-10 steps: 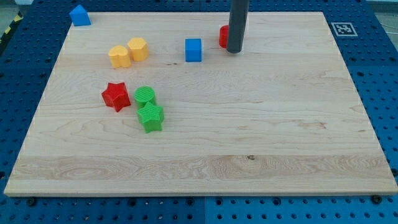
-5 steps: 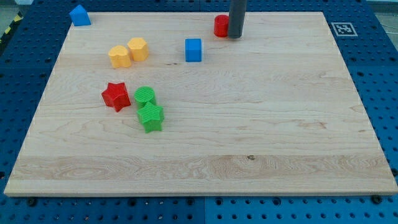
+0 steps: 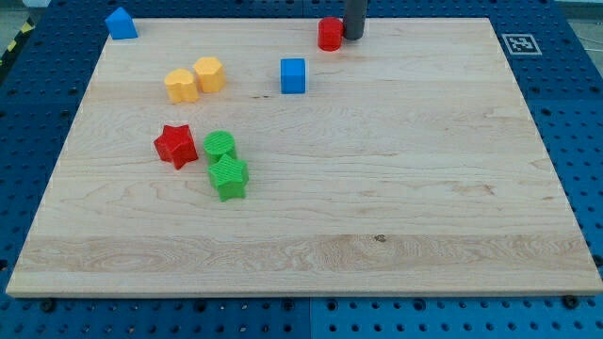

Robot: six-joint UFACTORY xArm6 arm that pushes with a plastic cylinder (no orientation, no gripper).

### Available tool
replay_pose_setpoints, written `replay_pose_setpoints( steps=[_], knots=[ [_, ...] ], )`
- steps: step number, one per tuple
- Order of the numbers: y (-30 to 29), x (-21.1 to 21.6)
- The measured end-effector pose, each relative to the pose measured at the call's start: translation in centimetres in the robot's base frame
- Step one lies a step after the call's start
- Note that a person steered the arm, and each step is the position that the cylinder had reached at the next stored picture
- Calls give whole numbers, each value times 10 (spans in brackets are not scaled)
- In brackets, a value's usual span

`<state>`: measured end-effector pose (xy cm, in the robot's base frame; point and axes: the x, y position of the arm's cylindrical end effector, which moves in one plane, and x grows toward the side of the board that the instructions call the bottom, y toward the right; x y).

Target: Move the red circle at the top center

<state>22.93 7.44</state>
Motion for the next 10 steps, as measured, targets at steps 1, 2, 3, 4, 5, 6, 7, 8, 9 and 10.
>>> replay_pose_setpoints(
  steps=[1, 2, 3, 4, 5, 6, 7, 8, 9, 10],
  knots=[
    [20, 0],
    [41, 0],
    [41, 0],
    [28, 0],
    [2, 0],
    [4, 1],
    [26, 7],
    [39, 7],
    [44, 10],
    [33, 13]
  ],
)
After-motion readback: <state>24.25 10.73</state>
